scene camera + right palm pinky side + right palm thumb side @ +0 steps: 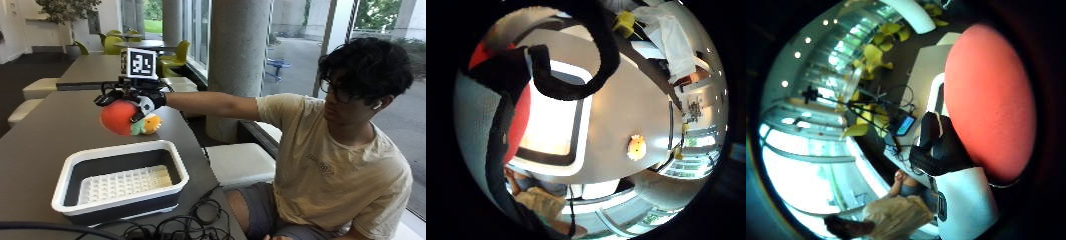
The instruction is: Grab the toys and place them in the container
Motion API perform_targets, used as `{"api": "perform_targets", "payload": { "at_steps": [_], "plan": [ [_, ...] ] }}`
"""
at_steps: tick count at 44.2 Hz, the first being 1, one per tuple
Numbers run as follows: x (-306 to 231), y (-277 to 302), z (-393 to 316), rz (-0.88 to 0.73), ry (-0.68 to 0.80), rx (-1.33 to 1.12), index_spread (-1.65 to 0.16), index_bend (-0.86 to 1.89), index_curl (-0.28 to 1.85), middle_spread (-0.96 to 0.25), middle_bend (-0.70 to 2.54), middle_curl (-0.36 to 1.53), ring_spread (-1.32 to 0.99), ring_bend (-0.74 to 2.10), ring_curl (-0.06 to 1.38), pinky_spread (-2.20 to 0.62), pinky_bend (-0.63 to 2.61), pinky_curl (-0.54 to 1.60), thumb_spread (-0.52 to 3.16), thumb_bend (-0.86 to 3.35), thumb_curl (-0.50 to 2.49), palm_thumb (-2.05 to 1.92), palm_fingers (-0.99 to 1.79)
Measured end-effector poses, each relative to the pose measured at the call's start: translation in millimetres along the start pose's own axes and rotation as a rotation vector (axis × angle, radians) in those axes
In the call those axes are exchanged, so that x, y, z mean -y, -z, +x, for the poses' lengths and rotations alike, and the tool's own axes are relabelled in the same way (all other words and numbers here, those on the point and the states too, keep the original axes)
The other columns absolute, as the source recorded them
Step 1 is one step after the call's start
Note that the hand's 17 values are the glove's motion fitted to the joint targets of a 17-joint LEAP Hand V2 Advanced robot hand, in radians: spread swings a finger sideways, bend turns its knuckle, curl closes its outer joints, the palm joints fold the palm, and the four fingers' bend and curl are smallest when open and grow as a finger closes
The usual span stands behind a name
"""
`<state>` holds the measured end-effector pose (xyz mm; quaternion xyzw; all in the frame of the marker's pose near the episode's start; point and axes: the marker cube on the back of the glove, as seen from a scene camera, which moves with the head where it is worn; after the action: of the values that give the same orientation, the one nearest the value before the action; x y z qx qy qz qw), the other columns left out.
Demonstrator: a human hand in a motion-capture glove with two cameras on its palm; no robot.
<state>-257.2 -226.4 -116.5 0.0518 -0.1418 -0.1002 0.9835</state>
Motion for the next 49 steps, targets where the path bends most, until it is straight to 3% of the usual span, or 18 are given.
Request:
{"api": "perform_targets", "payload": {
  "at_steps": [24,33,37,41,46,49],
  "plan": [
    [-24,17,21,0.057,0.052,-0.011,-0.33,0.19,0.39,-0.06,0.19,0.48,-0.18,0.54,0.49,-0.02,1.08,0.38,1.39,-0.01,0.41,0.19,0.0],
    [-66,5,68,-0.003,-0.024,-0.028,-0.33,0.21,0.41,-0.05,0.18,0.46,-0.16,0.48,0.48,-0.01,1.04,0.36,1.4,-0.02,0.37,0.13,-0.03],
    [-92,1,92,-0.023,-0.159,-0.073,-0.32,0.21,0.42,-0.05,0.16,0.44,-0.14,0.41,0.46,-0.01,1.04,0.36,1.4,-0.02,0.35,0.1,-0.08],
    [-112,-4,117,-0.049,-0.099,-0.107,-0.31,0.19,0.42,-0.05,0.14,0.42,-0.12,0.35,0.44,-0.01,1.02,0.35,1.4,-0.03,0.34,0.06,-0.12],
    [-146,-11,148,-0.07,-0.267,-0.067,-0.3,0.16,0.41,-0.04,0.12,0.38,-0.09,0.28,0.42,0.0,1.01,0.35,1.4,-0.02,0.32,0.02,-0.17],
    [-164,-15,172,-0.081,-0.248,-0.059,-0.3,0.16,0.41,-0.04,0.12,0.36,-0.07,0.23,0.4,0.0,0.99,0.35,1.4,-0.02,0.32,0.0,-0.18]
  ]
}}
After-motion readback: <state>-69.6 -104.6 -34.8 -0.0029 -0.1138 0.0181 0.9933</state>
